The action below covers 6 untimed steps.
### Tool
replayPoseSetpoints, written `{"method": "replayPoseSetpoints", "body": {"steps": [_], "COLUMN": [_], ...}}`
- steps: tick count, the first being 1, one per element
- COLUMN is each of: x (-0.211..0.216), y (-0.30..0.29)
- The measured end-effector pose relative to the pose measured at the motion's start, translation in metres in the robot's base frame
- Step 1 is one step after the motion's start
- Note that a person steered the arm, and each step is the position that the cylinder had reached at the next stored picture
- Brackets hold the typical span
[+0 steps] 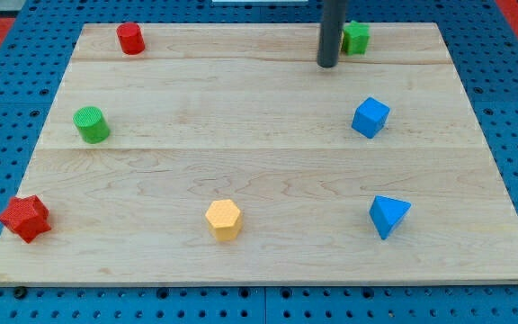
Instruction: Move the blue cube towards the bottom left corner
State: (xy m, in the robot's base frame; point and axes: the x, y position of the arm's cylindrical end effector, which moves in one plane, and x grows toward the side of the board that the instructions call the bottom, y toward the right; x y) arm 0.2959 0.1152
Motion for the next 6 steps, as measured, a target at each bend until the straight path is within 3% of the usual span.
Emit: {"method": "replayPoseSetpoints", "body": {"steps": [1, 3, 5, 6], "x": [0.040, 0.064, 0.088, 0.099], "y": [0.011, 0.087, -0.027, 0.045]}}
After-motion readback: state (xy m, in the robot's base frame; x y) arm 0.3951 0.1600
